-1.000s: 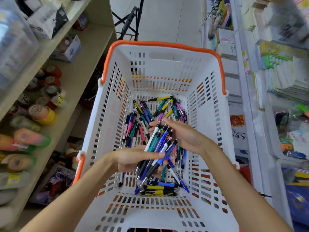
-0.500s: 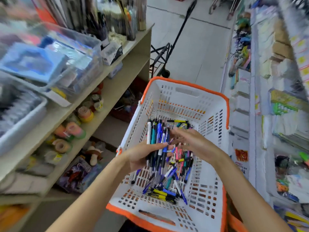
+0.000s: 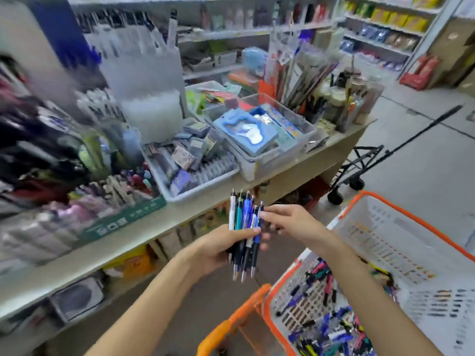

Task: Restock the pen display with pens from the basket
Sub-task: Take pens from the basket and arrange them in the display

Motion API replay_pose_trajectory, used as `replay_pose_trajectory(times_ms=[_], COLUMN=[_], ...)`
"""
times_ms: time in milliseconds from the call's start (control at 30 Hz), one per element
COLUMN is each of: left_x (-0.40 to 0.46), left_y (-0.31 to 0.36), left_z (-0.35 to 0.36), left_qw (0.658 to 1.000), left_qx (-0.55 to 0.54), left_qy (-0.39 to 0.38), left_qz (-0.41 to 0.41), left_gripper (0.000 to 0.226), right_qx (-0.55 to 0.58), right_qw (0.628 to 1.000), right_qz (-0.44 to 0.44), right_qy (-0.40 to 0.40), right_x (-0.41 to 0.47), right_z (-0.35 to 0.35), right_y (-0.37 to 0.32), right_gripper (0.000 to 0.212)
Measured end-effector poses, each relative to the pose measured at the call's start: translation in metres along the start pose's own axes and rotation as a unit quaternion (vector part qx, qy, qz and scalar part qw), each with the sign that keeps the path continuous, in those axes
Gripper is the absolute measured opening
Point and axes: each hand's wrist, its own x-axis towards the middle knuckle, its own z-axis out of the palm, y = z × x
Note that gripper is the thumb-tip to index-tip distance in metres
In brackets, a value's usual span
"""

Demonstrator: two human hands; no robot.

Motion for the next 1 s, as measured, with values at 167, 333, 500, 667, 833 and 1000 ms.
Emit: replay_pose_trajectory(times_ms=[167, 333, 500, 667, 833, 1000], left_x=[-0.049, -0.089, -0.118, -0.134, -0.153, -0.167], left_y=[0.023, 0.051, 0.096, 0.132, 0.161, 0.17], left_z=[-0.079, -0.153, -0.218, -0.264, -0.291, -0.303], left_qw=[0.996, 0.99, 0.98, 0.97, 0.966, 0.956], left_qx=[-0.029, 0.003, 0.068, 0.053, 0.025, -0.013], left_qy=[0.082, 0.129, 0.152, 0.18, 0.172, 0.185], left_qz=[0.035, 0.063, 0.106, 0.154, 0.194, 0.226], left_gripper=[0.024, 0.022, 0.023, 0.02, 0.02, 0.015], right_qx=[-0.008, -0.038, -0.022, 0.055, 0.208, 0.27], right_qw=[0.998, 0.995, 0.997, 0.994, 0.967, 0.931], right_qz=[-0.018, -0.033, -0.07, -0.092, -0.132, -0.207], right_qy=[-0.062, -0.081, -0.039, 0.021, 0.066, 0.131], right_x=[0.039, 0.063, 0.084, 0.101, 0.104, 0.122], right_z=[0.085, 0.162, 0.227, 0.258, 0.251, 0.252], right_y=[-0.053, -0.099, -0.157, -0.193, -0.227, -0.268], right_gripper=[0.019, 0.022, 0.018, 0.023, 0.013, 0.01])
